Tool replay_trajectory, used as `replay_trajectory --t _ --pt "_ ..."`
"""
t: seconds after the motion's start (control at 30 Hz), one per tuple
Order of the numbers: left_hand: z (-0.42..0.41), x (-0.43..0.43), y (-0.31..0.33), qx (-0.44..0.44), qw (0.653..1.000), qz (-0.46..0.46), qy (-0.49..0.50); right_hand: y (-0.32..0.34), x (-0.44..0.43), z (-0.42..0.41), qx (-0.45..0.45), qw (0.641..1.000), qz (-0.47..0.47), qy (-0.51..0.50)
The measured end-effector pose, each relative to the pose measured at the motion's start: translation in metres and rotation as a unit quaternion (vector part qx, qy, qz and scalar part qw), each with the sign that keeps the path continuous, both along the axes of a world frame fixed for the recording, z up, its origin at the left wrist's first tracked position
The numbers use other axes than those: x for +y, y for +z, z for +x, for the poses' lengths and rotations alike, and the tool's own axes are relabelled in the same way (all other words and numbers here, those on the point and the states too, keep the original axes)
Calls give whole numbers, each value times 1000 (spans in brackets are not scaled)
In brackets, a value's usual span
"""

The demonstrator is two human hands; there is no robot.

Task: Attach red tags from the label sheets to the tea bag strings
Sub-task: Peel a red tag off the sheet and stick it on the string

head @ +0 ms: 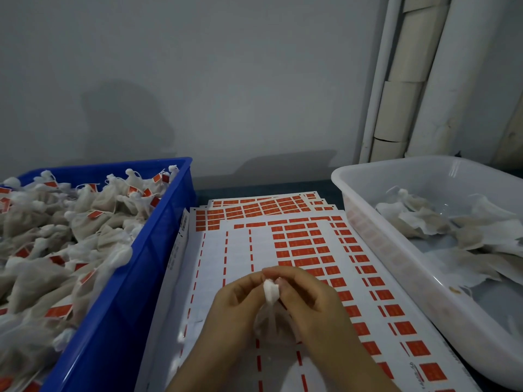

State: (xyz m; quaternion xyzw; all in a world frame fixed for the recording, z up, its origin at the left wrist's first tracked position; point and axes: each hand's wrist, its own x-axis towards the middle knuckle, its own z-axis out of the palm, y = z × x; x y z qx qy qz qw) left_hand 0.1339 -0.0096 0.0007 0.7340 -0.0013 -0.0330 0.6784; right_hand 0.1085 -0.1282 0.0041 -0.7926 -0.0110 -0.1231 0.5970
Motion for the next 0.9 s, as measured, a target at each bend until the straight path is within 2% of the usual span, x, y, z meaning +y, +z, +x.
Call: replay_trajectory --t 0.1,0.23,0.4,0.5,0.67,0.9 --pt "-3 1 4 -40 999 -14 -12 1 -1 0 -19 1000 0 18" --pt "-2 -1 5 -46 998 -20 27 2 -2 1 -29 999 5 31" --pt "-3 -3 1 -66 997 -29 42 -2 -1 2 8 1000 13 0" --pt "-5 -3 1 -108 994 5 18 -2 -3 4 35 998 28 -37" --pt "-6 -3 -2 -166 984 59 -13 -4 -12 8 48 998 27 -15" --pt "-5 -2 -3 -172 983 68 -23 -3 -21 7 59 998 17 14"
